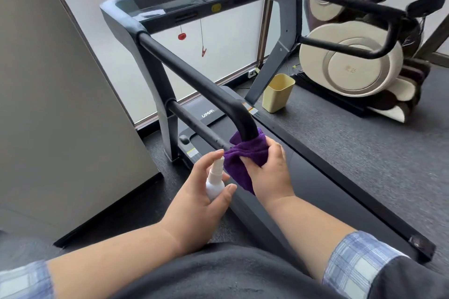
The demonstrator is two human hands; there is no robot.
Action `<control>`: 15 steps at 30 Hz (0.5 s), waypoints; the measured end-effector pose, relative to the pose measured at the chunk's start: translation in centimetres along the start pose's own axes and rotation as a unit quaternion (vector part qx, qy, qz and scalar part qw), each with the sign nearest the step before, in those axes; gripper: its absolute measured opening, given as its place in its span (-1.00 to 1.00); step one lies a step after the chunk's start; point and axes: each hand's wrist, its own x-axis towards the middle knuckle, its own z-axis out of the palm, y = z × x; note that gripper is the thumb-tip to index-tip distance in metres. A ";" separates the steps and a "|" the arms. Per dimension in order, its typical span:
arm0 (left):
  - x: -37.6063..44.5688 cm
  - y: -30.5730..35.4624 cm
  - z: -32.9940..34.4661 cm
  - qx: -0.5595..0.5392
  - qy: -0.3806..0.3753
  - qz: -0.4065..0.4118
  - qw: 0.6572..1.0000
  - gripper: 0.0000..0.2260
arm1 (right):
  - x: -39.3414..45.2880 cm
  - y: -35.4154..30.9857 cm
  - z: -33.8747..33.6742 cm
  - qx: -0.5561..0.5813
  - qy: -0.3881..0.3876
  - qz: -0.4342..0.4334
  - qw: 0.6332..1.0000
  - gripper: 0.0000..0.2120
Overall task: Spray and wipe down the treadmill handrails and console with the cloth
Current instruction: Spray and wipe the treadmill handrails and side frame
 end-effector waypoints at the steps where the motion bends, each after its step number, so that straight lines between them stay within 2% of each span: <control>1: 0.0 0.0 -0.1 -0.001 0.003 -0.001 1.000 -0.48 | 0.1 -0.3 -0.1 0.001 0.002 -0.010 1.000 -0.44; 4: 0.2 -0.1 -0.5 0.006 0.011 0.004 1.000 -0.48 | 1.0 -2.7 -0.2 -0.023 0.032 -0.089 0.995 -0.44; 7: 0.6 -0.3 -0.8 0.012 0.006 0.003 1.000 -0.48 | 3.1 -6.8 0.1 -0.084 0.059 -0.165 0.981 -0.52; 15: 3.3 -1.4 -2.8 -0.003 0.012 0.011 1.000 -0.45 | 6.7 -13.7 2.1 -0.332 -0.012 -0.158 0.930 -0.64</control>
